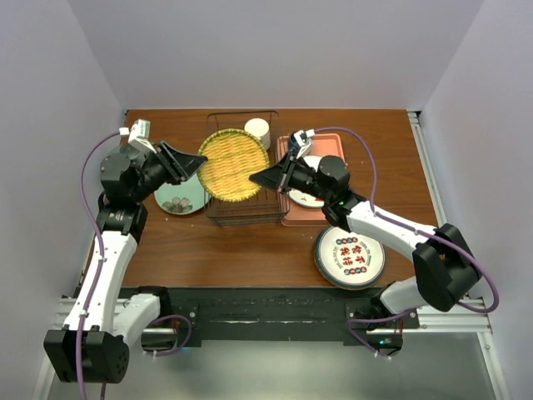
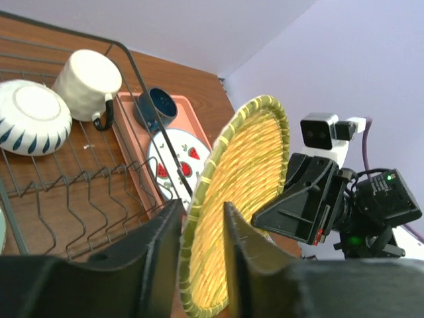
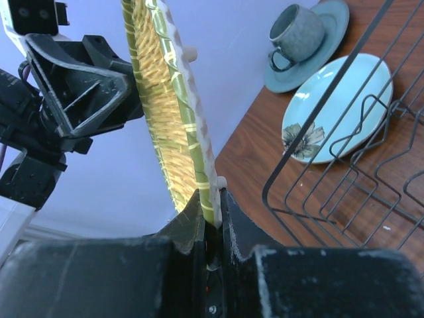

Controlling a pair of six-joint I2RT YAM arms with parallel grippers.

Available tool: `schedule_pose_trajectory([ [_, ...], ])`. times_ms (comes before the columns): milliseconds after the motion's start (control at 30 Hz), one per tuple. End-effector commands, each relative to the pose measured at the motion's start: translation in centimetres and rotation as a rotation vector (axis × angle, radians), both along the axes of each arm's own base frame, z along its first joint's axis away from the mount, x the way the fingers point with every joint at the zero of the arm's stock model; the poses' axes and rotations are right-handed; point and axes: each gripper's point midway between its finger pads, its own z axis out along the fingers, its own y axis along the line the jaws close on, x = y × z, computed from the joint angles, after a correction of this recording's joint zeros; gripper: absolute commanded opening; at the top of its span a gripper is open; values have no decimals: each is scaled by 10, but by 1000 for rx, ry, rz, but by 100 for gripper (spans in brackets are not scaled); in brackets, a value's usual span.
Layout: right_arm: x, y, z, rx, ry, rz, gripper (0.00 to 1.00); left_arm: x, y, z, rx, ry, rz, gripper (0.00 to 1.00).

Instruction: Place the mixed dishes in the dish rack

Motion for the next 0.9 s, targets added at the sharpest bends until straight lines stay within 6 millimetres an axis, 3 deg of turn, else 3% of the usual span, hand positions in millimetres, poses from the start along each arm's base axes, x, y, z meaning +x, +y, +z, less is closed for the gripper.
schedule_pose_trajectory([
  [0,-7,4,29,53,-61,20,0,-20,-19,0,18,-12,-133,45],
  [267,-21,10,33,35,-38,118,0,-22,-21,-9,81,-25,-173,48],
  [467,-33,8,29,-13,-22,166,0,-14,-6,-24,210,15,-108,45],
  [567,-35,6,23,-74,-16,178,0,-19,-9,-20,222,-15,-144,34],
  [600,-37,5,17,-105,-12,188,0,-20,-10,-19,230,-29,-157,23],
  [667,-38,5,17,-131,-17,204,0,-24,-13,-17,239,-43,-188,10],
  [700,-41,3,5,-181,0,218,0,-25,-12,-16,271,-67,-193,0],
  [833,-46,-1,-6,-258,12,249,0,-34,-6,-13,326,-87,-179,0],
  [867,-46,-2,-6,-260,8,243,22,-34,-5,-12,329,-91,-163,0],
])
